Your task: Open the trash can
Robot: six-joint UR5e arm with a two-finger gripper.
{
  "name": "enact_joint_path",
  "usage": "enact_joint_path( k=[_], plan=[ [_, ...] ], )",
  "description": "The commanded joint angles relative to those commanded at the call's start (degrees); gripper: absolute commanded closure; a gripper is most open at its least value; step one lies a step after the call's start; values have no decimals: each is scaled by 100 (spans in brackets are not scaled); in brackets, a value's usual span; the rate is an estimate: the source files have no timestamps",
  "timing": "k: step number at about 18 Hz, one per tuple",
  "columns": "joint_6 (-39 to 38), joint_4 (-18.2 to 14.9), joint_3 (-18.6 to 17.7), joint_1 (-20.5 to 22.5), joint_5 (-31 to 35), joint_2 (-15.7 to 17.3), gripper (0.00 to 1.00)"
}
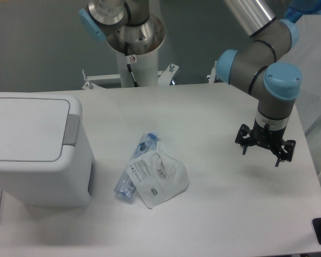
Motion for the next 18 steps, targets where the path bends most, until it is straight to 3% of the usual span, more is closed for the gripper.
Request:
enact_joint_path(
  k=[6, 12, 18],
  plan=[
    [-1669, 0, -53, -52, -889, 237, 0],
    [-2592, -9, -53, -123, -1222, 492, 0],
    [-3604, -18, -26, -220, -2136, 922, 0]
  ],
)
